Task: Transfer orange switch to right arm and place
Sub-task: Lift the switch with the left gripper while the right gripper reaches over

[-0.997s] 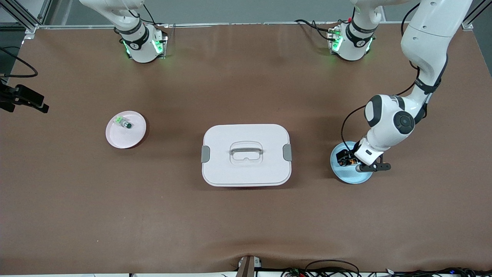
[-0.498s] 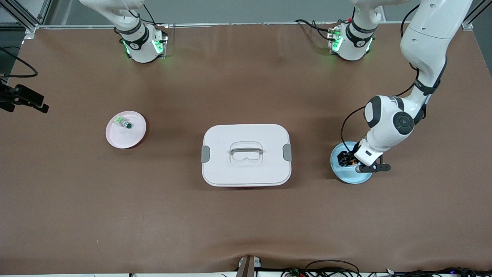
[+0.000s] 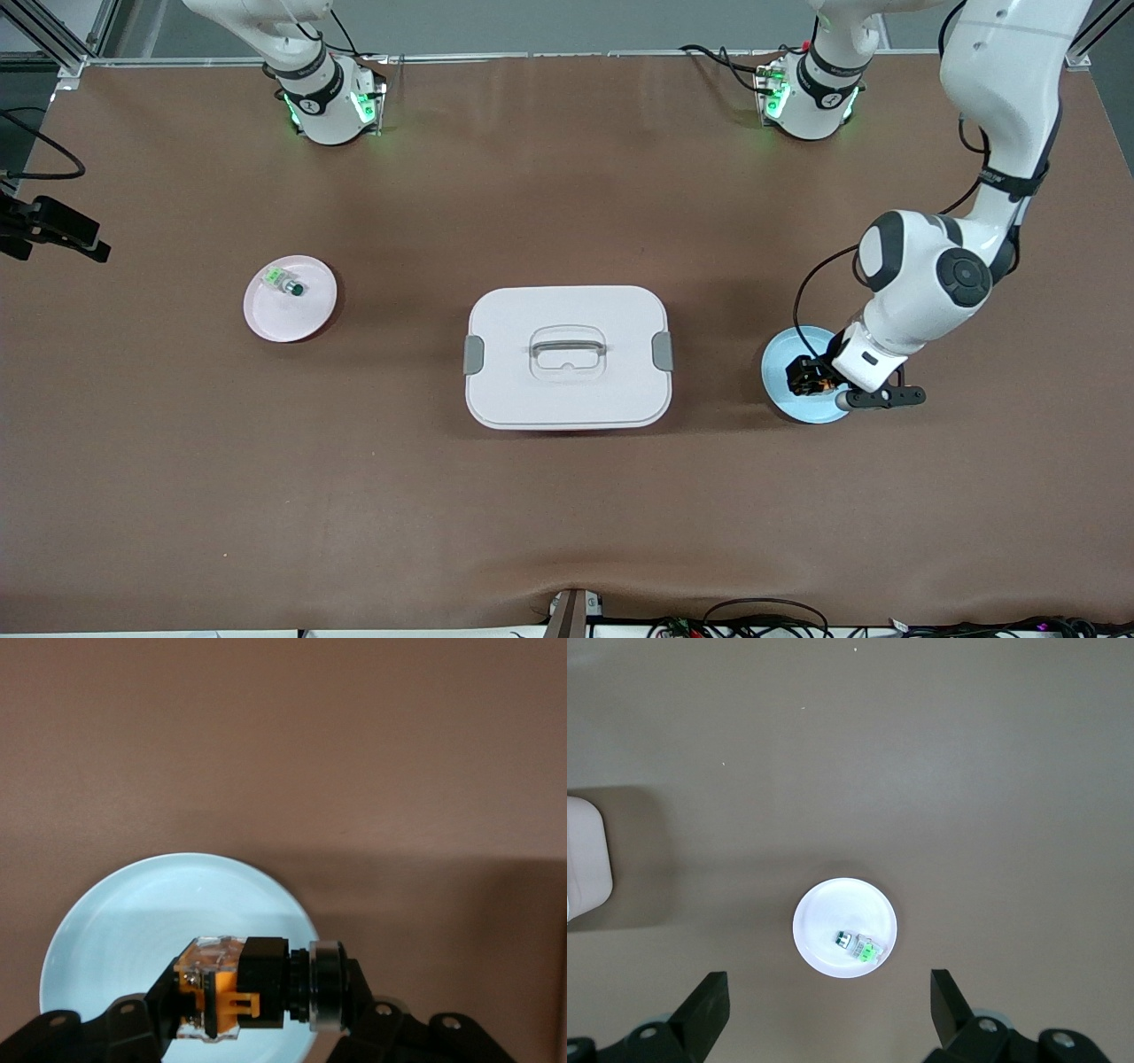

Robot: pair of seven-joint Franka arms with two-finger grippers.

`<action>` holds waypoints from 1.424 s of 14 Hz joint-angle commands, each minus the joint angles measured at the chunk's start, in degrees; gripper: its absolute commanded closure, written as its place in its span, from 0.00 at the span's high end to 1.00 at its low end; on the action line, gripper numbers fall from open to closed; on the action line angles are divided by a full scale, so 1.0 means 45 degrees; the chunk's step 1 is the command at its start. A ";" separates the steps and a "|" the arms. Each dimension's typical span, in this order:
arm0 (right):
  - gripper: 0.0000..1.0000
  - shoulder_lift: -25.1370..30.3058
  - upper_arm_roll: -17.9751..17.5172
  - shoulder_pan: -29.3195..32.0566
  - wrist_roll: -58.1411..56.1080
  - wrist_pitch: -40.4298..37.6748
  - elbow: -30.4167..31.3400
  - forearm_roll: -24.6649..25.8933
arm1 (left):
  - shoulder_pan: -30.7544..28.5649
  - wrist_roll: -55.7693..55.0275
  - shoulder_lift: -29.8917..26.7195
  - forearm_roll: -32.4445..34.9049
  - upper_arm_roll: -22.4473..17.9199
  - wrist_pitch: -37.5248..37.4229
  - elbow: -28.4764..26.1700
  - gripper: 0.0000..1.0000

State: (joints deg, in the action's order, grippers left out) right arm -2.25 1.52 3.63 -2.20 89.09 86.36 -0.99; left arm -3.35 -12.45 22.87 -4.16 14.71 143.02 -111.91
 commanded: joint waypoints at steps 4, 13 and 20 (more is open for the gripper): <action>1.00 0.0247 -0.0006 0.0111 0.0197 -0.0051 0.0184 0.0045 | 0.0119 -0.4857 -0.0180 -0.0227 0.1843 -0.4238 0.3595 0.00; 1.00 0.0208 -0.0026 0.0130 0.0119 0.0086 -0.0030 -0.0425 | 0.3416 -1.5172 0.1361 -0.0618 0.3117 -0.4301 0.7286 0.00; 1.00 0.1667 -0.0143 -0.0084 0.1855 0.2653 0.3239 -0.5123 | 0.5995 -2.1677 0.2593 -0.0638 0.3097 -0.1670 0.8385 0.00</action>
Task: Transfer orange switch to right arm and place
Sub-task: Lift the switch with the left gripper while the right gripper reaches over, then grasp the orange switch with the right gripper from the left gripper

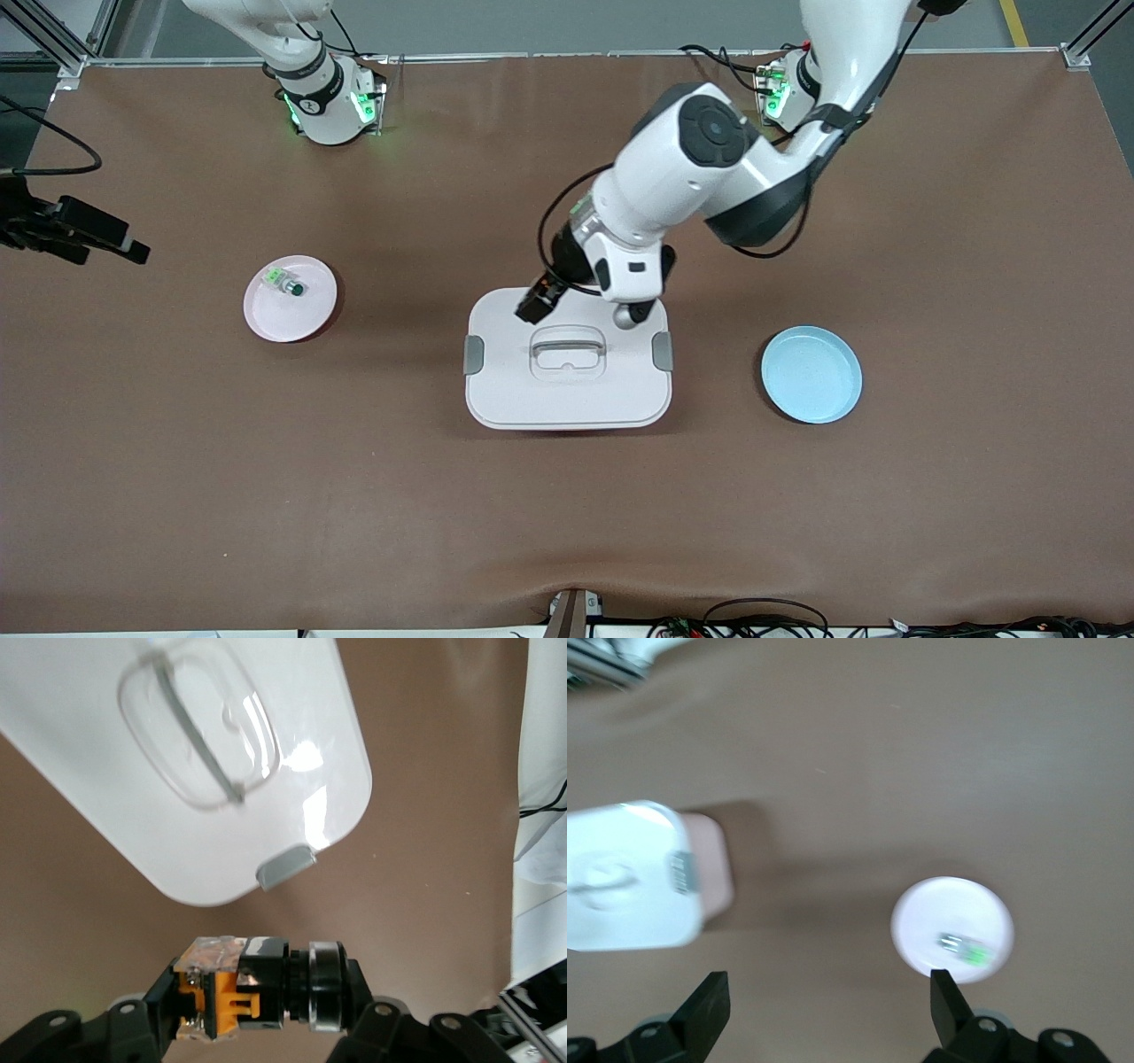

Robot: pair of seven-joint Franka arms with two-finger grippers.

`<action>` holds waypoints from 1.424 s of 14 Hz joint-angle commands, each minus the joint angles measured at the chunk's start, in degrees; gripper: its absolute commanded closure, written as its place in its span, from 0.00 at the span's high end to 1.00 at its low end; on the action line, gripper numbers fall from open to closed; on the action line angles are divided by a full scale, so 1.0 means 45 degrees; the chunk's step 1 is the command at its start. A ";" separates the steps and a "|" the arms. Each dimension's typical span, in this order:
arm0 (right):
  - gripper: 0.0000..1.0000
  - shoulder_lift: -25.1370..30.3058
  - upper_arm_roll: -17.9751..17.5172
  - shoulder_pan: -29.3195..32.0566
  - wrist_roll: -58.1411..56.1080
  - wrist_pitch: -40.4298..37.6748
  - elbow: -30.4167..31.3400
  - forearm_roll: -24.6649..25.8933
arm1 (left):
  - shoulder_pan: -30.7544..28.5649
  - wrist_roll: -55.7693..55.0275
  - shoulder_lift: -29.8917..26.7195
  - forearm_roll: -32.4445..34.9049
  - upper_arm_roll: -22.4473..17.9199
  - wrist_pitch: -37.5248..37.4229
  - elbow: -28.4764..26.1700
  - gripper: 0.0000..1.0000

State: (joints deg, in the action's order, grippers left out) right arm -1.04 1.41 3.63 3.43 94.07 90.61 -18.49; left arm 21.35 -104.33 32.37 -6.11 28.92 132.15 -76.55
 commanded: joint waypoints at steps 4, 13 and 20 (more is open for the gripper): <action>1.00 0.3022 -0.0118 -0.1700 0.0449 0.5142 0.6069 -0.3974 | 0.1621 -0.4560 0.0989 -0.0204 -0.0078 0.2814 0.0565 0.00; 1.00 0.2831 -0.0098 -0.4537 -0.1074 0.6928 0.6760 -0.4056 | 0.2249 -0.7069 0.1557 -0.0185 -0.0156 0.3328 0.0585 0.00; 1.00 0.1875 -0.0098 -0.5728 -0.1445 0.9094 0.7482 -0.5559 | 0.2229 -0.6933 0.1655 -0.0185 -0.0156 0.3367 0.0604 0.00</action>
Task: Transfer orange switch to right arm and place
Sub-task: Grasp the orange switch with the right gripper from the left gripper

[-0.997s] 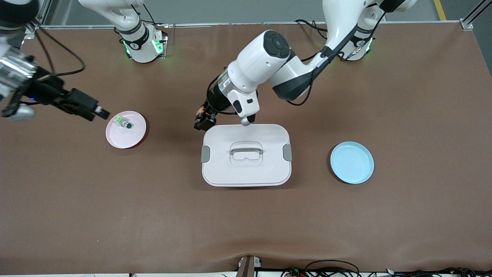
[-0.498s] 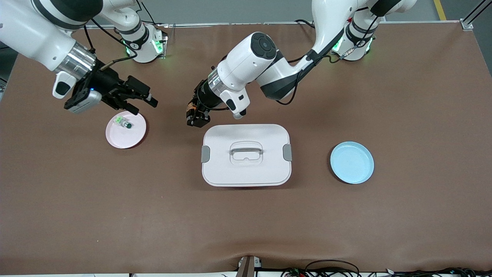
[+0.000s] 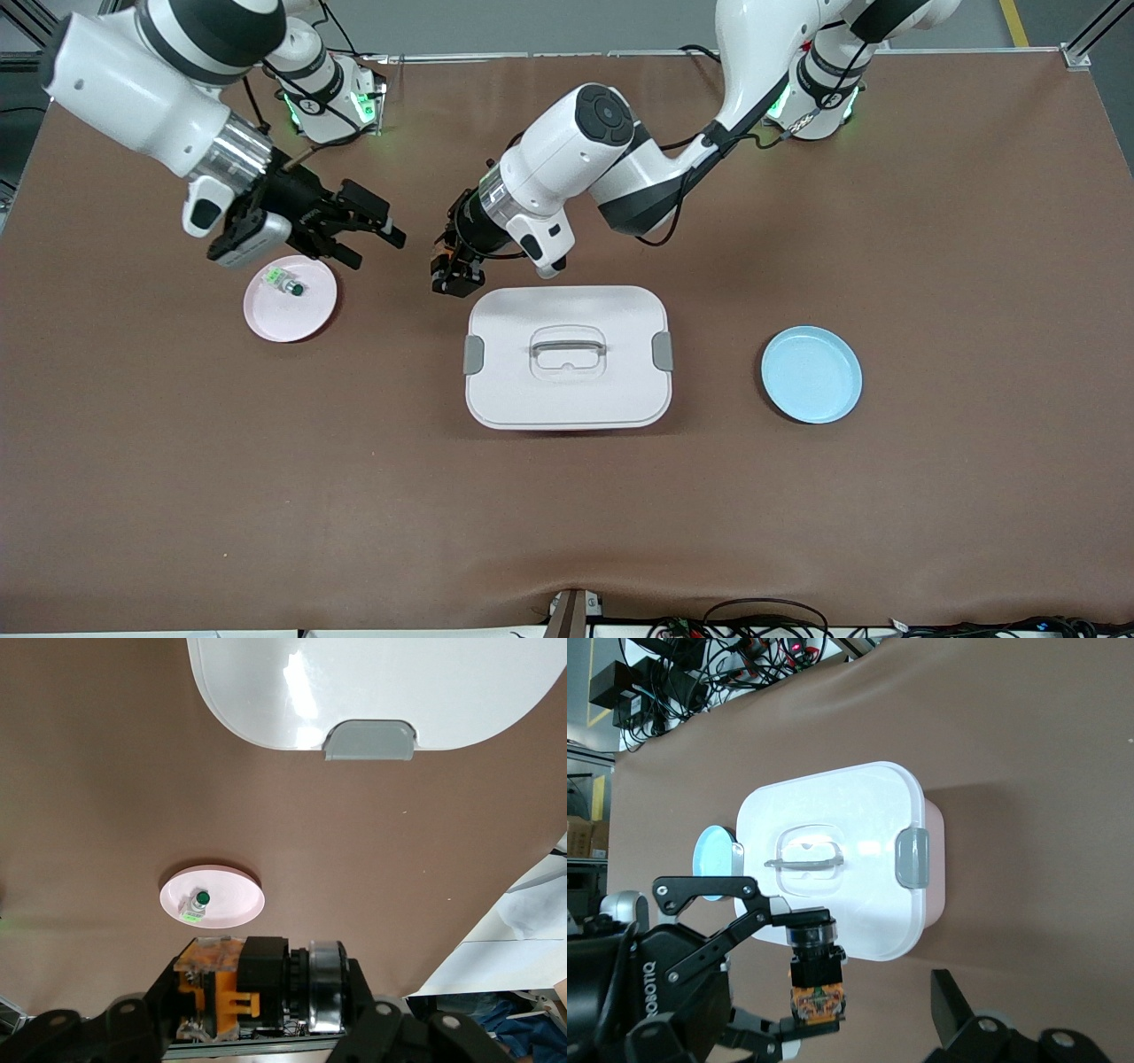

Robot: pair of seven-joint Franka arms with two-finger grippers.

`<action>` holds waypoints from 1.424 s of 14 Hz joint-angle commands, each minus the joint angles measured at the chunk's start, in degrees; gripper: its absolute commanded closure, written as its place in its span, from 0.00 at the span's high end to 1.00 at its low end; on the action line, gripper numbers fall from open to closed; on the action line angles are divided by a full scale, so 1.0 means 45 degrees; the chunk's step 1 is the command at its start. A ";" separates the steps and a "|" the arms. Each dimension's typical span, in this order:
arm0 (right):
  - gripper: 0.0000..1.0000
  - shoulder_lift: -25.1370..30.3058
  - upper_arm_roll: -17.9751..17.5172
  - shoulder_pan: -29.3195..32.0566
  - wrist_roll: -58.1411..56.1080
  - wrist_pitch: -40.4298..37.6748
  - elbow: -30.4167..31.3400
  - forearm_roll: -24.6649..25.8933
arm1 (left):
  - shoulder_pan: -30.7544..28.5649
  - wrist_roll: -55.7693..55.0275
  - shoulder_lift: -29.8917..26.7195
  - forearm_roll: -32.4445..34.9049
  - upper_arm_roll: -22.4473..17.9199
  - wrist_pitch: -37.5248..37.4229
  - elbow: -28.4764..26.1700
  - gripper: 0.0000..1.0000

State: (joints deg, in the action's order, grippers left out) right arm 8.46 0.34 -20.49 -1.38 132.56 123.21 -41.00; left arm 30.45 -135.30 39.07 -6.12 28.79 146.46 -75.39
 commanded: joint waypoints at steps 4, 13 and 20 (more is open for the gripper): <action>1.00 -0.0844 0.0138 -0.0952 -0.0415 0.1458 0.0511 -0.1511 | 0.0225 -0.0050 0.0147 -0.0182 -0.0129 0.0188 0.0365 0.00; 1.00 -0.0923 0.0138 -0.1421 -0.0533 0.1927 0.0921 -0.1922 | 0.0205 -0.0050 0.0147 -0.0182 -0.0129 0.0188 0.0366 0.00; 0.64 -0.1060 0.0138 -0.1754 -0.0668 0.2300 0.0941 -0.2060 | 0.0147 -0.0050 0.0166 -0.0182 -0.0129 0.0188 0.0365 0.00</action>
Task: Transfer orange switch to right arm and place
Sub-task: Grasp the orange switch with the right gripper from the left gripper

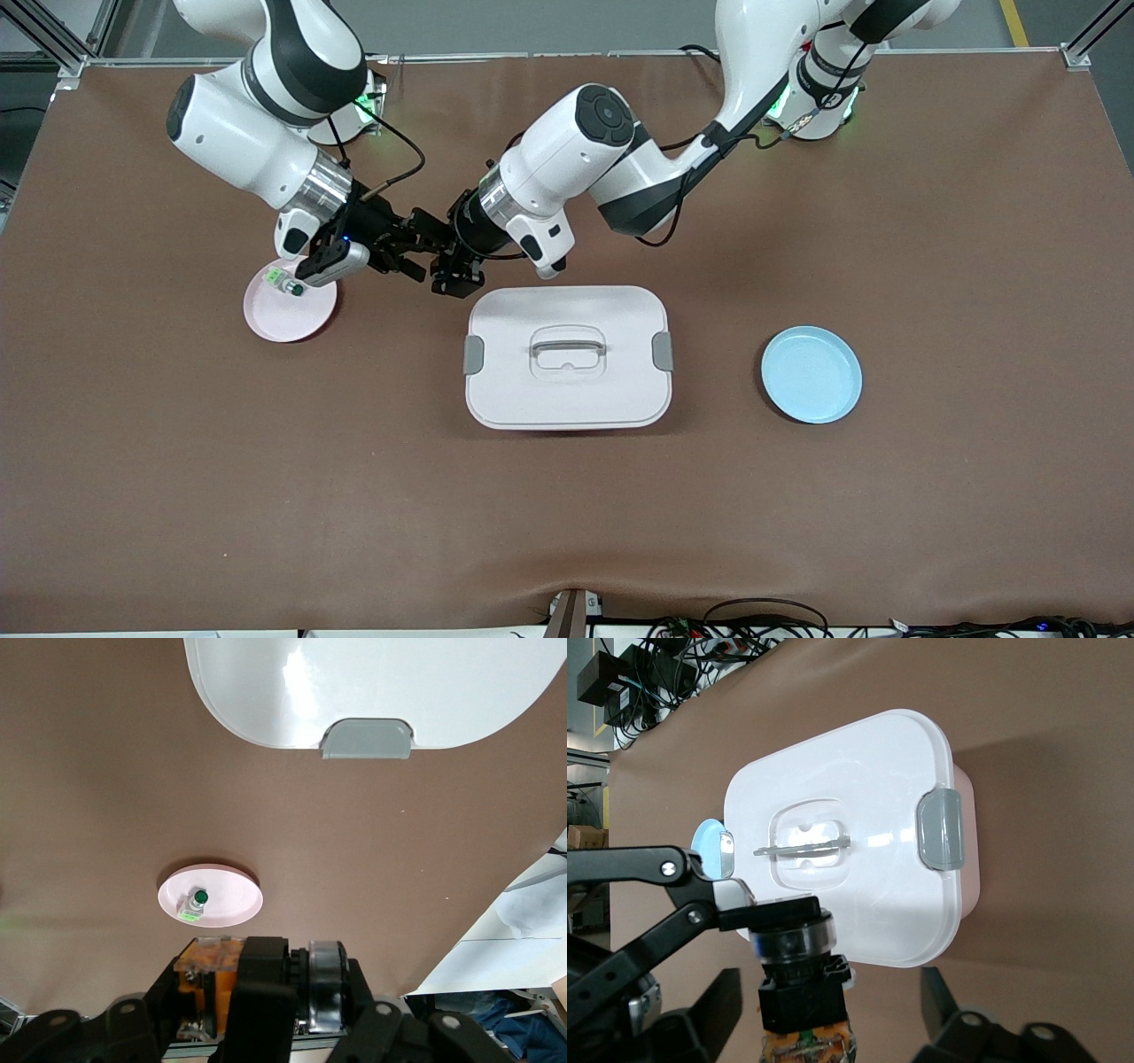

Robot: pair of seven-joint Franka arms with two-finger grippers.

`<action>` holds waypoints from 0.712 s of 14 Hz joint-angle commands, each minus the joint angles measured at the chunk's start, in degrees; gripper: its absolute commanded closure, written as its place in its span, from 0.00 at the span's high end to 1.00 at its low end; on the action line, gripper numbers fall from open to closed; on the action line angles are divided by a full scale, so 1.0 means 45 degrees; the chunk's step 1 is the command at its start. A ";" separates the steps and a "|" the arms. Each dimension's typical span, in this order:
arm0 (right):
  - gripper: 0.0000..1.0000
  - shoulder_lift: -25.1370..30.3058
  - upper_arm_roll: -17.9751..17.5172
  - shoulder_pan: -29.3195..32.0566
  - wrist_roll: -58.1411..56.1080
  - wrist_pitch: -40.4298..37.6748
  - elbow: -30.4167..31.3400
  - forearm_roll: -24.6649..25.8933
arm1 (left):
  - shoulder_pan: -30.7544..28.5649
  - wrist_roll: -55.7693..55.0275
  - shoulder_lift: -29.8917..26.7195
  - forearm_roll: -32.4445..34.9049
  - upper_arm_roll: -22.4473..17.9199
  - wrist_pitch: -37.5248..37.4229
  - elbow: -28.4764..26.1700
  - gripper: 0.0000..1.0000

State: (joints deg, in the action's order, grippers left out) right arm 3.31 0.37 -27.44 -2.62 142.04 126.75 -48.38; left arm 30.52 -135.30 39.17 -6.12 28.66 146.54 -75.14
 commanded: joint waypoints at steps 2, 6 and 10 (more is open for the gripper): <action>0.53 0.0084 0.0132 -0.0211 -0.0549 0.0214 0.0154 -0.0421 | 0.0113 -0.0050 0.0143 -0.0182 -0.0099 0.0189 0.0310 0.04; 0.35 0.0104 0.0132 -0.0250 -0.0628 0.0311 0.0135 -0.0421 | 0.0132 0.0221 0.0007 -0.0123 -0.0430 0.0248 0.0330 1.00; 0.00 0.0104 0.0132 -0.0289 -0.0492 0.0273 0.0154 -0.0441 | -0.0217 0.0612 -0.0130 -0.0065 -0.0431 0.0092 0.0330 1.00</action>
State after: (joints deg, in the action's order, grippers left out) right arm 3.24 0.51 -28.02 -4.04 143.62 126.54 -49.12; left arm 30.39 -134.10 39.38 -6.13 27.59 147.13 -74.32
